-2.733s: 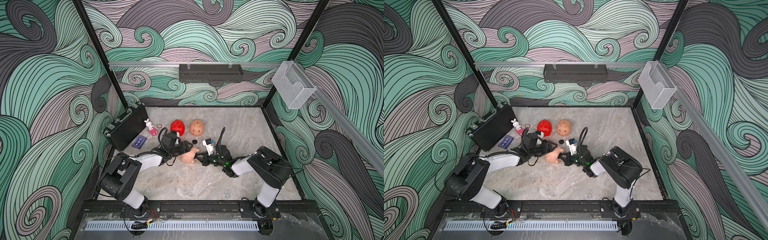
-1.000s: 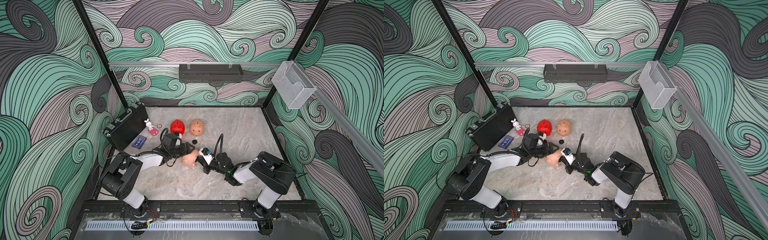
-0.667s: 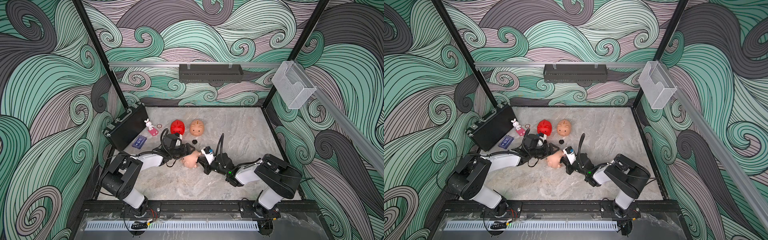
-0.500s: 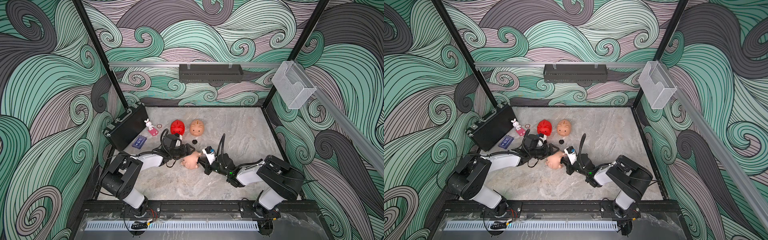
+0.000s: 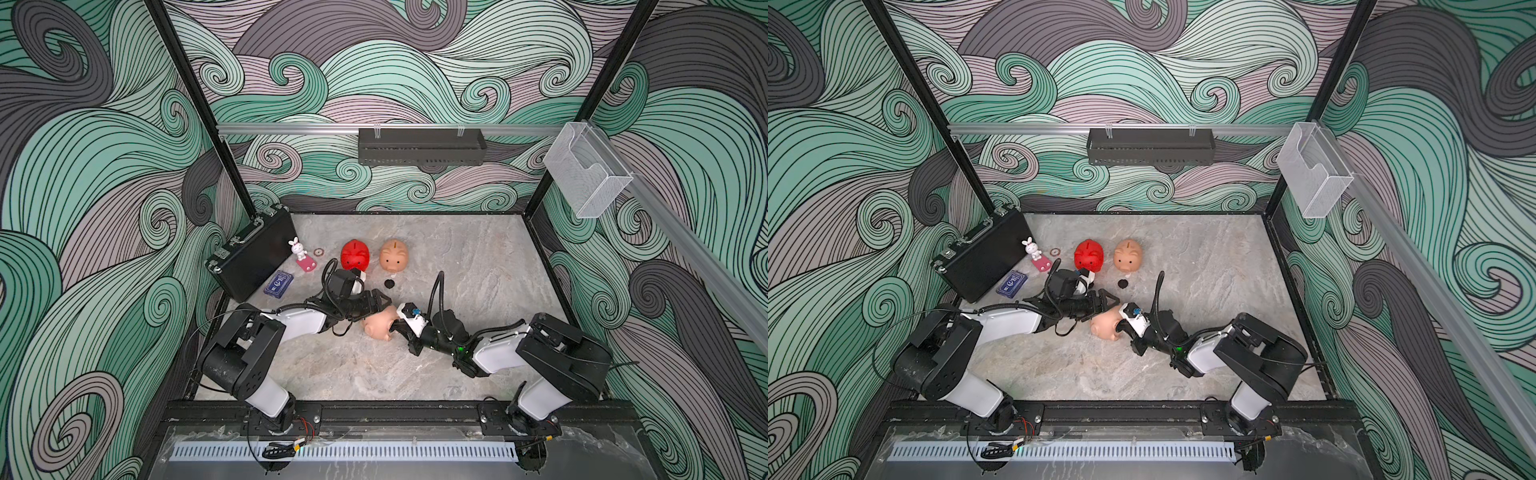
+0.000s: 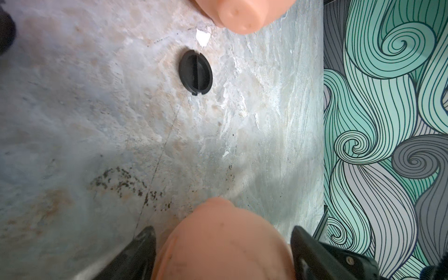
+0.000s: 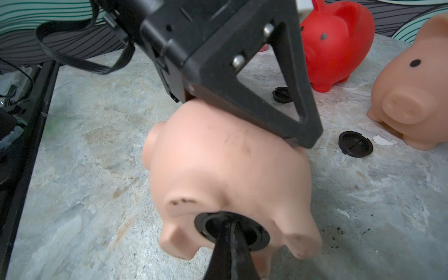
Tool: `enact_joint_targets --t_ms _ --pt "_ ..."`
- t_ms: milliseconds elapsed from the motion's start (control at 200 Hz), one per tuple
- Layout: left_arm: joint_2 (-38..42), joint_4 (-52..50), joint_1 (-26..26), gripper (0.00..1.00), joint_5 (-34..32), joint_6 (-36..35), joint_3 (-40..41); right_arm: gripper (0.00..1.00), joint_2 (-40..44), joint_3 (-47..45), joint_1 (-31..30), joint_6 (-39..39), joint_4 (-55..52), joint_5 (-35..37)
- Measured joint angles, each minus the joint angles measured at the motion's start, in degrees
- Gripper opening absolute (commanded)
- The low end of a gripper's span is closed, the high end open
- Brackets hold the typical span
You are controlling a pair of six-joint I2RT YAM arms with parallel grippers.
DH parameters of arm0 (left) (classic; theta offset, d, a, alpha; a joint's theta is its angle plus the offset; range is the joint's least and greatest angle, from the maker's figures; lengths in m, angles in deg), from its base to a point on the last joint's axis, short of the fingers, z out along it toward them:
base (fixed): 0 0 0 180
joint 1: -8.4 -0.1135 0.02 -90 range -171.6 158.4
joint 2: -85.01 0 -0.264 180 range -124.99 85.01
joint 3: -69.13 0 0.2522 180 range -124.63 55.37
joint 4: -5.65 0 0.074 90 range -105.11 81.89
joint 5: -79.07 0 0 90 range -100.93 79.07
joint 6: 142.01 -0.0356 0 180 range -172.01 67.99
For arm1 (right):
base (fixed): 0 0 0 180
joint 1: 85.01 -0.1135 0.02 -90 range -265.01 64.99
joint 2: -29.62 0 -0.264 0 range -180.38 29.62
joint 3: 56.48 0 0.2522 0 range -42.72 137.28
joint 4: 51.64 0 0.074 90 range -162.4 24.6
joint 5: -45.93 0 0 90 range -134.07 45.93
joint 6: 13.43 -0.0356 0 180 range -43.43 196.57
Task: Open piggy banks
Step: Open the lid on the piggy bank, then place the lid at the center of the board.
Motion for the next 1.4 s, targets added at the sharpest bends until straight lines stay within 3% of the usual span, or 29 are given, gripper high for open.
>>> enact_joint_targets --t_ms 380,620,791,956,1146,1261,1401 --pt "0.04 -0.63 0.00 0.83 0.39 0.00 0.00 0.00 5.90 -2.03 -3.34 4.92 -3.89 3.74" --pt "0.04 -0.63 0.00 0.83 0.39 0.00 0.00 0.00 9.44 -4.76 -3.52 1.84 -4.92 6.45" --pt "0.04 -0.66 0.00 0.83 0.42 0.00 0.00 0.00 16.63 -5.27 -3.52 -2.49 -11.72 9.31" --pt "0.09 -0.74 0.00 0.83 0.39 0.00 -0.02 0.00 27.15 -4.61 -3.52 -10.40 -24.41 13.00" --pt "0.59 -1.62 0.02 0.83 0.31 -0.02 -0.07 0.00 38.95 2.56 -3.39 -27.71 -51.52 23.80" --pt "0.85 -2.14 0.02 0.83 0.17 0.00 -0.07 0.00 40.26 9.99 -2.34 -33.81 -67.36 27.74" --pt "0.94 -2.38 0.02 0.83 0.13 0.00 -0.13 0.00 36.24 16.70 2.60 -36.72 -81.09 26.34"
